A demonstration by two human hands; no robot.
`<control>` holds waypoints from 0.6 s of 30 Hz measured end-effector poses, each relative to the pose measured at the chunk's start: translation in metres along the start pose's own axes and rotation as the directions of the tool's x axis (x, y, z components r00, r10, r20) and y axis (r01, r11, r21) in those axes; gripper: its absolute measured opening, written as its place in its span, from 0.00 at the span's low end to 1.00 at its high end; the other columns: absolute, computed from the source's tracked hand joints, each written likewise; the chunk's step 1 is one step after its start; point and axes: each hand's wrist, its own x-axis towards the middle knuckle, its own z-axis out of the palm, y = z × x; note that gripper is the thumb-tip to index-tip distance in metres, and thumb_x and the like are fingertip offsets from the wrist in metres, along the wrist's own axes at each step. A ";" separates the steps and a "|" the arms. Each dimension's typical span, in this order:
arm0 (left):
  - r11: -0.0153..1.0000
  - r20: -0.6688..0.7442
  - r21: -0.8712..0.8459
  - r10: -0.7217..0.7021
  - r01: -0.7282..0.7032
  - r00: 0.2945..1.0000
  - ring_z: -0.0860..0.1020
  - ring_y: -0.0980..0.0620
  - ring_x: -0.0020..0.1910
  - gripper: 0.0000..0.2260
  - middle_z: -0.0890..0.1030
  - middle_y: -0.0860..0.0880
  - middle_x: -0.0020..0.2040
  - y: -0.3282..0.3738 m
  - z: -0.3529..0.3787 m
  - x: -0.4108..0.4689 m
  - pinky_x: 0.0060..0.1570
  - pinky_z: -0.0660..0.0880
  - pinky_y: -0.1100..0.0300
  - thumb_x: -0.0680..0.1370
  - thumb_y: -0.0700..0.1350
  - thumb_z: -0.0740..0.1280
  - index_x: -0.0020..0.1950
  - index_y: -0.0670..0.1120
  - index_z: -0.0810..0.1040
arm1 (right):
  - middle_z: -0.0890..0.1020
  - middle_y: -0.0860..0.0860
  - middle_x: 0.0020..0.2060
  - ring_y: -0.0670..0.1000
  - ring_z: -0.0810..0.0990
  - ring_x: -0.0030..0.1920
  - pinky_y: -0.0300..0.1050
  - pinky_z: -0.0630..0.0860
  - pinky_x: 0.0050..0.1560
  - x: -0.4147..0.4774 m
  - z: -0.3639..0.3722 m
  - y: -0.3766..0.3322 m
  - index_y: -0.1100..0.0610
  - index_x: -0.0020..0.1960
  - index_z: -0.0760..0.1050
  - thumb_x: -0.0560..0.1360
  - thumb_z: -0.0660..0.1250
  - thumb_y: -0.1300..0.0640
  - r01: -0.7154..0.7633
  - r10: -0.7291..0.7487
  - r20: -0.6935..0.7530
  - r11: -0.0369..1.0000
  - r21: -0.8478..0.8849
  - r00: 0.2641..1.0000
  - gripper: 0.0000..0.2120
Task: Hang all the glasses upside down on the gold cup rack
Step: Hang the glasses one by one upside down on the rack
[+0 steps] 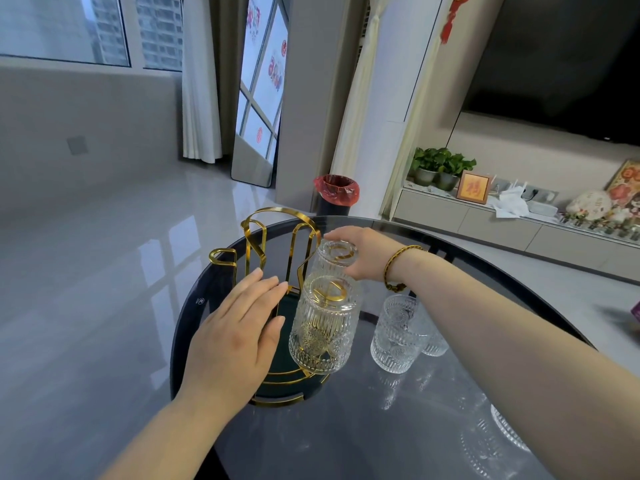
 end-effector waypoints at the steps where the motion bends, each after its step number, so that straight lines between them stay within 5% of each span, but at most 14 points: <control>1: 1.000 -0.004 0.006 0.004 -0.004 1.000 0.64 0.49 0.61 0.21 0.79 0.42 0.57 0.000 0.000 0.000 0.52 0.66 0.49 0.74 0.49 0.51 0.58 0.42 0.76 | 0.67 0.53 0.68 0.54 0.65 0.67 0.51 0.65 0.67 0.000 0.000 0.000 0.53 0.67 0.61 0.68 0.66 0.63 -0.005 0.005 -0.001 1.000 0.007 1.000 0.30; 18: 0.999 -0.020 0.041 0.019 -0.018 1.000 0.64 0.48 0.61 0.17 0.80 0.42 0.57 -0.002 0.002 0.000 0.47 0.67 0.53 0.70 0.43 0.63 0.58 0.42 0.76 | 0.66 0.54 0.68 0.53 0.66 0.67 0.44 0.64 0.64 -0.002 -0.001 0.006 0.55 0.68 0.58 0.68 0.67 0.62 0.034 -0.033 -0.025 0.999 0.032 0.999 0.32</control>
